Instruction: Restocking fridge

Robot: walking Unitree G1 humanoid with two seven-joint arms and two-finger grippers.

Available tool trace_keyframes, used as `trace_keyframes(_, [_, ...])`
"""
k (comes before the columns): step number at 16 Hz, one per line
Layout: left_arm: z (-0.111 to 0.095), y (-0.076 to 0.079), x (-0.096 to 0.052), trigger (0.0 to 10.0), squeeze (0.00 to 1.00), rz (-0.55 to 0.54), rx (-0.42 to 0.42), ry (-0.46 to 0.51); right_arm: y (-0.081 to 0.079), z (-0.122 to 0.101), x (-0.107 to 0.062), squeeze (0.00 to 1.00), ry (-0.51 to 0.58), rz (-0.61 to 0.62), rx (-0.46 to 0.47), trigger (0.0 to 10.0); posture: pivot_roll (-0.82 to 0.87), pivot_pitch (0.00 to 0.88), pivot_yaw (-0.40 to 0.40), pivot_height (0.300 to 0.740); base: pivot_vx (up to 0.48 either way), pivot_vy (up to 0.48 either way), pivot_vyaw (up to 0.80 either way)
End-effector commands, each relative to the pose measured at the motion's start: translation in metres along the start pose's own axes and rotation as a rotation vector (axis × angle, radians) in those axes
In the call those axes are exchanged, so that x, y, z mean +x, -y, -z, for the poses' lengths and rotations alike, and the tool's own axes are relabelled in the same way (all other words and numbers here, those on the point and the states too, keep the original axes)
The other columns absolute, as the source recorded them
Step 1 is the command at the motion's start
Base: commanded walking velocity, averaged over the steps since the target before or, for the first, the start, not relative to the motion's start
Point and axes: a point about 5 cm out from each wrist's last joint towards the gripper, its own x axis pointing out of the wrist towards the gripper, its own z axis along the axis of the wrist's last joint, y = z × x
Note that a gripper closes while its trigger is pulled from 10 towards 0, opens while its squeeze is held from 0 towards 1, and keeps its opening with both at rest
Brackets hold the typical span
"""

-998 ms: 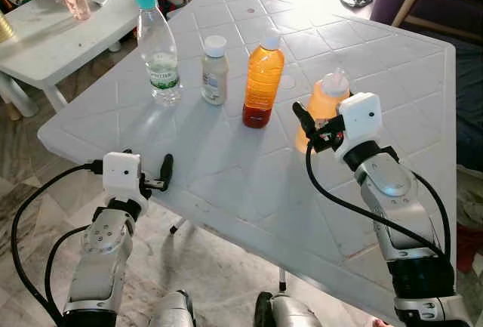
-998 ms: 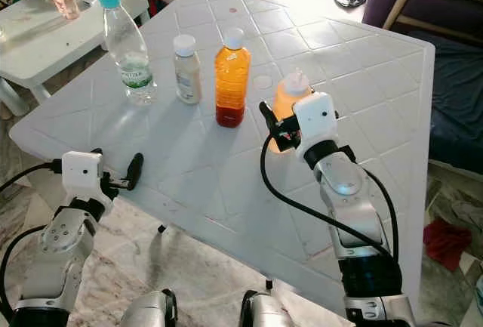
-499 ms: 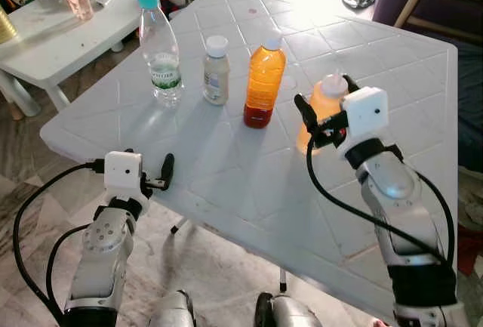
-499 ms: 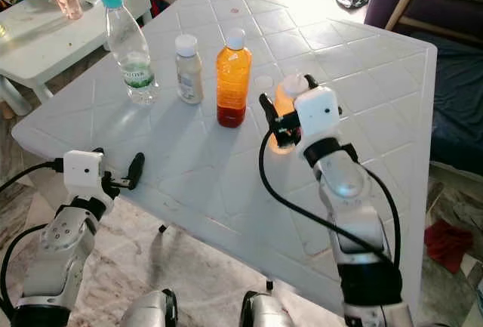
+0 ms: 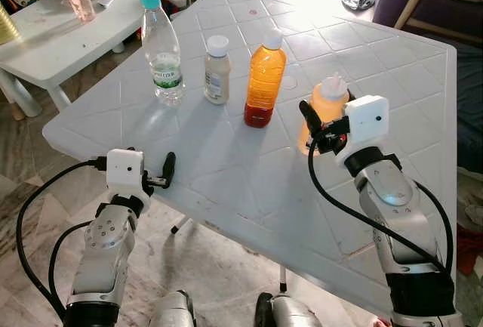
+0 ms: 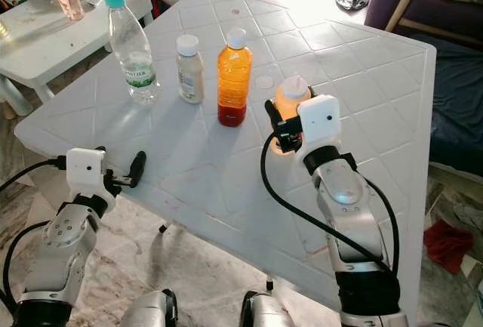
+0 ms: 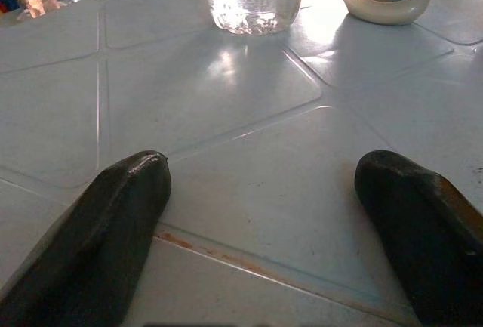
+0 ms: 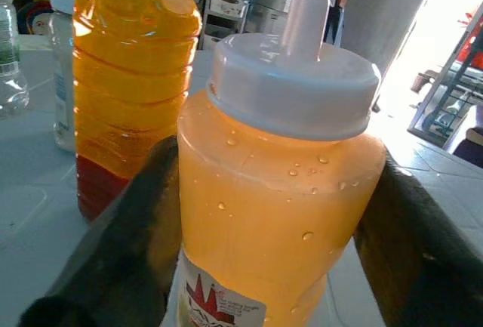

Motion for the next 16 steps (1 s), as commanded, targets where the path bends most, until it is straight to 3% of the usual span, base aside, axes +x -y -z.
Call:
trace_keyframes(1, [0.012, 0.005, -0.001, 10.0, 0.0, 0.023, -0.004, -0.054, 0.005, 0.004, 0.001, 0.0, -0.019, 0.014, 0.009, 3.6, 0.04, 0.122, -0.028, 0.74, 0.0, 0.0, 0.0])
trace_keyframes(2, [0.012, 0.005, -0.001, 10.0, 0.0, 0.023, -0.005, -0.053, 0.005, 0.003, 0.002, 0.0, -0.019, 0.013, 0.009, 2.3, 0.04, 0.121, -0.03, 0.74, 0.0, 0.0, 0.0])
trace_keyframes(3, [0.012, 0.005, -0.001, 10.0, 0.0, 0.021, -0.005, -0.052, 0.006, 0.003, 0.002, 0.0, -0.019, 0.013, 0.006, 1.8, 0.04, 0.121, -0.03, 0.74, 0.0, 0.0, 0.0])
trace_keyframes(4, [0.012, 0.004, -0.001, 10.0, 0.0, 0.019, -0.006, -0.052, 0.007, 0.002, 0.003, 0.0, -0.015, 0.01, -0.004, 0.0, 0.04, 0.119, -0.031, 0.74, 0.0, 0.0, 0.0])
trace_keyframes(5, [0.012, 0.004, -0.001, 10.0, 0.0, 0.018, -0.006, -0.051, 0.007, 0.001, 0.003, 0.0, -0.012, 0.007, -0.016, 0.7, 0.04, 0.119, -0.031, 0.74, 0.0, 0.0, 0.0])
trace_keyframes(8, [0.013, 0.004, -0.001, 10.0, 0.0, 0.02, -0.006, -0.049, 0.005, 0.0, 0.003, 0.0, -0.001, 0.01, -0.021, 0.2, 0.04, 0.117, -0.03, 0.74, 0.0, 0.0, 0.0])
trace_keyframes(9, [0.013, 0.004, 0.0, 10.0, 0.0, 0.019, -0.008, -0.049, -0.002, -0.002, 0.002, 0.0, 0.023, -0.005, 0.006, 4.2, 0.04, 0.115, -0.027, 0.74, 0.0, 0.0, 0.0])
trace_keyframes(10, [0.013, 0.004, 0.0, 10.0, 0.0, 0.017, -0.007, -0.05, -0.007, -0.003, 0.001, 0.0, 0.037, -0.008, 0.031, 10.0, 0.04, 0.116, -0.027, 0.74, 0.0, 0.0, 0.0])
trace_keyframes(14, [0.012, 0.004, -0.001, 10.0, 0.0, 0.012, -0.006, -0.051, -0.029, -0.003, -0.003, 0.0, 0.061, -0.022, 0.186, 10.0, 0.04, 0.128, -0.025, 0.74, 0.0, 0.0, 0.0])
trace_keyframes(16, [0.013, 0.004, -0.003, 10.0, 0.0, 0.011, -0.007, -0.051, -0.04, -0.004, -0.006, 0.0, 0.079, -0.063, 0.183, 10.0, 0.04, 0.127, -0.025, 0.74, 0.0, 0.0, 0.0])
